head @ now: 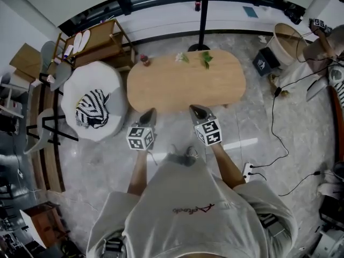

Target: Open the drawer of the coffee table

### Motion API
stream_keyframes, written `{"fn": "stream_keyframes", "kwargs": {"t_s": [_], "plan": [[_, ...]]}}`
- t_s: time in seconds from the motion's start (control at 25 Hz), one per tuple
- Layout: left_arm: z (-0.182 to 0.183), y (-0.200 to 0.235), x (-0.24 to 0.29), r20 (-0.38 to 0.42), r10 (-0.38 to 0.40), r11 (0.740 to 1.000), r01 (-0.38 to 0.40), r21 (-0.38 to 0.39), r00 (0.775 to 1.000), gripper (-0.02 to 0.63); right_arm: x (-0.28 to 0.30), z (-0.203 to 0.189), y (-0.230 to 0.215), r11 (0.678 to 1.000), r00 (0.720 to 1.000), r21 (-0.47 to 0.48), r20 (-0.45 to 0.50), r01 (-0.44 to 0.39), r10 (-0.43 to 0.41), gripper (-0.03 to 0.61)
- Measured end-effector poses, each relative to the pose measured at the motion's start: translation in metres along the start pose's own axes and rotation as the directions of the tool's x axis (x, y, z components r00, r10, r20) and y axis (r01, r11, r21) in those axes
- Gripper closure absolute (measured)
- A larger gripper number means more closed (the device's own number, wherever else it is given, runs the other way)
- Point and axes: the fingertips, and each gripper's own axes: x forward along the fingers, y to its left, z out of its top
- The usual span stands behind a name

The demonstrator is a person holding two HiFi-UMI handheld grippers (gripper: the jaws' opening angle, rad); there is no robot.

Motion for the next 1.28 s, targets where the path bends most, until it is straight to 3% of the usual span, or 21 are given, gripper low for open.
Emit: {"fn": "stream_keyframes", "kwargs": {"t_s": [0.28, 0.68, 1.28], "plan": [[-0.042, 0.023, -0.013, -0.055, -0.057, 0.998, 0.056, -0.026, 0.997, 0.614, 0.022, -0.028, 0.032, 1.0, 0.997, 0.01, -0.077, 0.014, -0.013, 0.574], [-0.1, 0.099, -0.047, -0.11, -0.073, 0.993, 0.062, -0.098, 0.991, 0.614, 0.076, -0.069, 0.109, 1.0, 0.979, 0.018, -0.204, -0.004, 0.008, 0.574], [-0.165, 0.14, -0.068, -0.149, -0.066, 0.983, 0.039, -0.177, 0.987, 0.614, 0.106, -0.114, 0.15, 0.999, 0.955, 0.004, -0.293, -0.04, 0.039, 0.574]]}}
